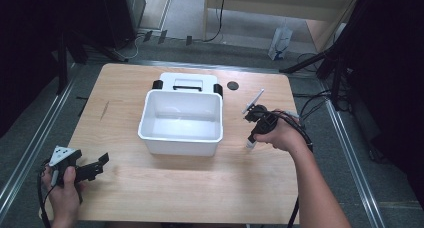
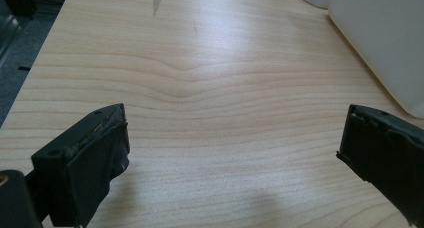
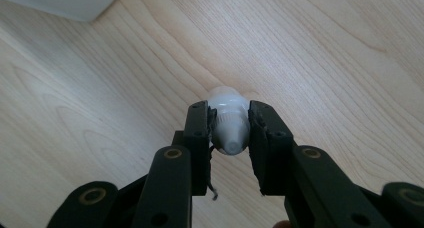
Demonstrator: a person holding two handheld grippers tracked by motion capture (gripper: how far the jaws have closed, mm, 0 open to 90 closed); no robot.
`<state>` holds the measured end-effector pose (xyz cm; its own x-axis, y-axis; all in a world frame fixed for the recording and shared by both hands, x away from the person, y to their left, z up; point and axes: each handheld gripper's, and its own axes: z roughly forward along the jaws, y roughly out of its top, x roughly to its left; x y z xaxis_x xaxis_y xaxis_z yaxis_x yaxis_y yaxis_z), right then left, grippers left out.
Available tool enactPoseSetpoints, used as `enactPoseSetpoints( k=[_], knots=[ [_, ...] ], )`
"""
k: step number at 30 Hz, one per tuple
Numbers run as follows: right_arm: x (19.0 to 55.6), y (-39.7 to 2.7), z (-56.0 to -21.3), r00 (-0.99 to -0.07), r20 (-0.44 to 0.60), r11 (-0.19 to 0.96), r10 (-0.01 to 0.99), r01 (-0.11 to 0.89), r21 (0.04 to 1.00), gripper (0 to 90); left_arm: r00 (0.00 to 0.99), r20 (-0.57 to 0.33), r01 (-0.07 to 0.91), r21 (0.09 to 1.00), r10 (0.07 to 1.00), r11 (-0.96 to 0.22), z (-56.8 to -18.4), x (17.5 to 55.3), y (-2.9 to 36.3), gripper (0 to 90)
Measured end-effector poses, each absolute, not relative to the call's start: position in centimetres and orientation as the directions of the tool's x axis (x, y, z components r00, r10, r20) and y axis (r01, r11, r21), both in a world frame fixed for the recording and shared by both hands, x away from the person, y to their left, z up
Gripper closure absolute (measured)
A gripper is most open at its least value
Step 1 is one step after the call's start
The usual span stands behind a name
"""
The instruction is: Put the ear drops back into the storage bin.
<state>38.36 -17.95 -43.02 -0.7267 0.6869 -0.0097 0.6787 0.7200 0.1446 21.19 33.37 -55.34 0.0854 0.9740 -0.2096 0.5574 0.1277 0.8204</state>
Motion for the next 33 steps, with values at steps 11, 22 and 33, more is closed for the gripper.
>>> enactPoseSetpoints(
  k=[11,22,33],
  knots=[
    [38.5,-16.9,-39.4,-0.742,-0.005,0.732,0.67,0.659,0.172,72.1,0.087,-0.209,0.556,0.822,0.974,0.127,-55.3,21.3,33.3,0.5],
    [38.9,-15.4,-36.6,-0.763,-0.008,0.749,0.647,0.633,0.194,72.1,0.09,-0.214,0.551,0.824,0.973,0.13,-55.3,21.4,33.3,0.5],
    [39.3,-13.4,-33.0,-0.786,-0.04,0.774,0.617,0.597,0.21,72.2,0.09,-0.222,0.554,0.822,0.971,0.137,-55.3,21.4,33.4,0.5]
  ],
)
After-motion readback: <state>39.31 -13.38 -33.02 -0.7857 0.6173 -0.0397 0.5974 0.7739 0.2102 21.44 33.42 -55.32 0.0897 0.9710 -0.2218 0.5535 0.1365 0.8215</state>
